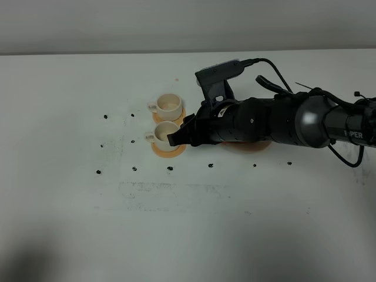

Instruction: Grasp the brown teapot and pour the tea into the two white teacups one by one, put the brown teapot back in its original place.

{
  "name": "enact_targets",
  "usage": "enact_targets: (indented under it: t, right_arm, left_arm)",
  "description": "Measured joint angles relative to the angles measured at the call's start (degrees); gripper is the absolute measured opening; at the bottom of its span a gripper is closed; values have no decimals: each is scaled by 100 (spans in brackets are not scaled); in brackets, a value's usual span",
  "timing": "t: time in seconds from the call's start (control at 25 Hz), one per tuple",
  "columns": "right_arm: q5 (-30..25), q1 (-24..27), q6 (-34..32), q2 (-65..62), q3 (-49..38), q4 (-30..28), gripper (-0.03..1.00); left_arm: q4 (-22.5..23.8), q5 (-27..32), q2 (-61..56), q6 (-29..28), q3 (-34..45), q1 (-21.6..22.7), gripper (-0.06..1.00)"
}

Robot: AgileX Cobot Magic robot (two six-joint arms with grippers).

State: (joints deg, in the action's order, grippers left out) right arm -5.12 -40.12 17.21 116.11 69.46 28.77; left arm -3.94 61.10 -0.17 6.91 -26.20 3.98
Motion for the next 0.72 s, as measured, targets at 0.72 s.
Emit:
enact_targets:
  t: [0.72]
  right_arm:
    - [-561, 350, -50, 168, 0, -366, 40]
  left_arm:
    - [0, 0, 0, 0, 0, 0, 35]
